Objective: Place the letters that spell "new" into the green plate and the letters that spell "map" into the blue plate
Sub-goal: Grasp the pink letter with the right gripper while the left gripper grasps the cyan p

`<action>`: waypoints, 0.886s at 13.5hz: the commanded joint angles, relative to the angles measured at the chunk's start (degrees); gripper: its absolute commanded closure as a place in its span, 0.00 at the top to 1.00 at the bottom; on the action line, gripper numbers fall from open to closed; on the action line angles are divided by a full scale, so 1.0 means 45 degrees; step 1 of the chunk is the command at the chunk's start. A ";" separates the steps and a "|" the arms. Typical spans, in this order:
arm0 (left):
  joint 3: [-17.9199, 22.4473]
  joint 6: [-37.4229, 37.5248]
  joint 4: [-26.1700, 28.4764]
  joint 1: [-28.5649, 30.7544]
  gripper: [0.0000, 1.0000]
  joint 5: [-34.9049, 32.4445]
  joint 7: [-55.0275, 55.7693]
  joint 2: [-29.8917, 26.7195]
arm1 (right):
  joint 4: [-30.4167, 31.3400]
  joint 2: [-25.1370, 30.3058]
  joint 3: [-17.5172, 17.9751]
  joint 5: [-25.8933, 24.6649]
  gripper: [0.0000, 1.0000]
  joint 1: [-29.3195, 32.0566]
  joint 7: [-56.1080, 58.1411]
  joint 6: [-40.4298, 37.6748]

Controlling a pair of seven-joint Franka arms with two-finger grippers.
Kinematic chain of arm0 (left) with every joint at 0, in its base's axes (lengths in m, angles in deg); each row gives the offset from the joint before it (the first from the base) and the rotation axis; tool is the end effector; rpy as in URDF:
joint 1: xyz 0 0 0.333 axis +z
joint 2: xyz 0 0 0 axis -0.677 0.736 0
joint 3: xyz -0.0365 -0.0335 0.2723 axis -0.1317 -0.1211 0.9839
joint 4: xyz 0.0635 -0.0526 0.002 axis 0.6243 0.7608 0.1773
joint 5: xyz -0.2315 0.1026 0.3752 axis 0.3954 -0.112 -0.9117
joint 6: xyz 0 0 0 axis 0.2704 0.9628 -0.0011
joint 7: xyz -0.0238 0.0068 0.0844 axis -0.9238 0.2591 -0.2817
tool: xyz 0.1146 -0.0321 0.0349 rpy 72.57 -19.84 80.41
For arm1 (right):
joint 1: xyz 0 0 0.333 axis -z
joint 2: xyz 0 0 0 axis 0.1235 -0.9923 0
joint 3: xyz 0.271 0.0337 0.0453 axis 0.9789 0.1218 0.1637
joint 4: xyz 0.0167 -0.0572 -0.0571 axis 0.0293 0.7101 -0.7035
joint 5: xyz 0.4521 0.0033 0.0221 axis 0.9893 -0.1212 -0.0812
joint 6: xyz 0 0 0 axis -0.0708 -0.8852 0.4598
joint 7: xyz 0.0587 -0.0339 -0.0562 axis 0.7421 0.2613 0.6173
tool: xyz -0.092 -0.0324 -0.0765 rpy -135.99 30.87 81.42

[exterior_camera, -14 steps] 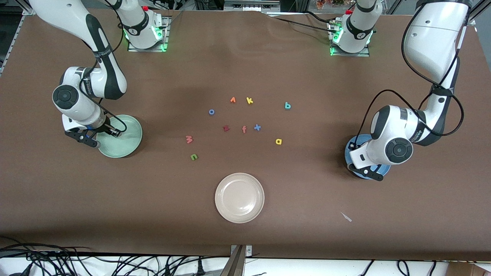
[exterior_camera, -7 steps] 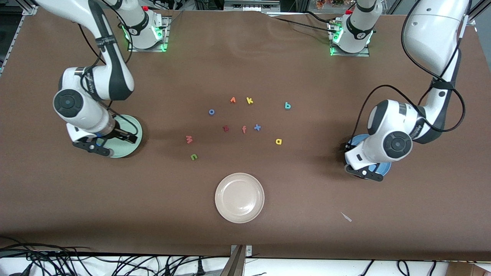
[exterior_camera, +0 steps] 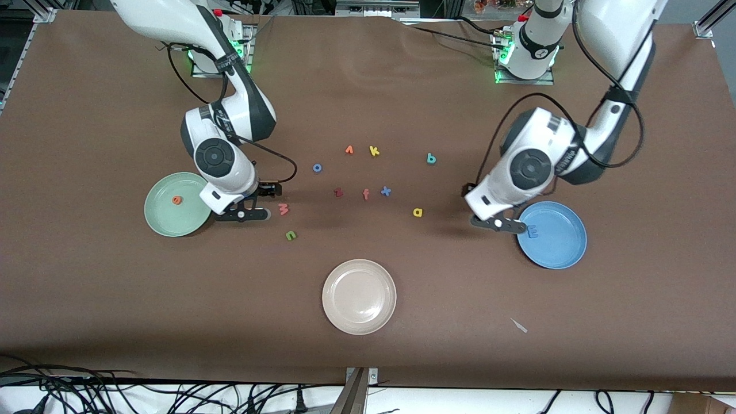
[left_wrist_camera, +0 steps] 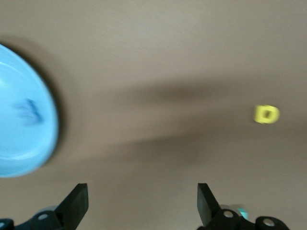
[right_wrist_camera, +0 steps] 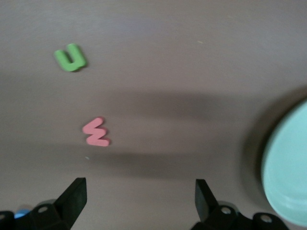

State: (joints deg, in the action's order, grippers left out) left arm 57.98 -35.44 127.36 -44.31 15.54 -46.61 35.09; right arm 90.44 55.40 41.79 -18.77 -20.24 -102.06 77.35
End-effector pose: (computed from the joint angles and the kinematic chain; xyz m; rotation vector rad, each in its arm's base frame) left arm 0.5813 -0.2687 0.1976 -3.0632 0.2105 0.2958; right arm 0.5793 0.2512 0.1534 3.0322 0.2052 -0.1956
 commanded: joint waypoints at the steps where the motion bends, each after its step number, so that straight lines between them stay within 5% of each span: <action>1: -0.1021 -0.2210 0.2033 0.0066 1.00 0.0129 0.1996 -0.0527 | -0.1385 -0.0906 -0.0055 0.0142 1.00 -0.0274 0.0713 -0.0267; 5: -0.1317 -0.4326 0.3404 -0.0597 1.00 -0.0028 0.2843 -0.0137 | -0.1566 -0.1728 0.0100 0.0123 0.97 -0.0430 0.0656 0.0644; 8: -0.1317 -0.5169 0.4246 -0.0911 0.97 -0.0047 0.3448 -0.0137 | -0.1546 -0.2353 0.0101 0.0045 0.81 -0.0781 0.0655 0.1546; 10: -0.1318 -0.5248 0.4403 -0.1163 0.93 -0.0047 0.3684 -0.0059 | -0.1488 -0.2433 0.0101 0.0005 0.56 -0.0802 0.0636 0.1763; 12: -0.1318 -0.5248 0.4403 -0.1242 0.87 -0.0047 0.4015 0.0214 | -0.1352 -0.2433 0.0120 0.0083 0.54 -0.0802 0.0578 0.1666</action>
State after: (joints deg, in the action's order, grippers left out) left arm 52.01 -58.25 146.67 -49.27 15.53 -30.49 35.63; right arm 85.14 44.84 42.44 -18.79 -23.72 -99.88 85.36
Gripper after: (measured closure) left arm 0.070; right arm 0.454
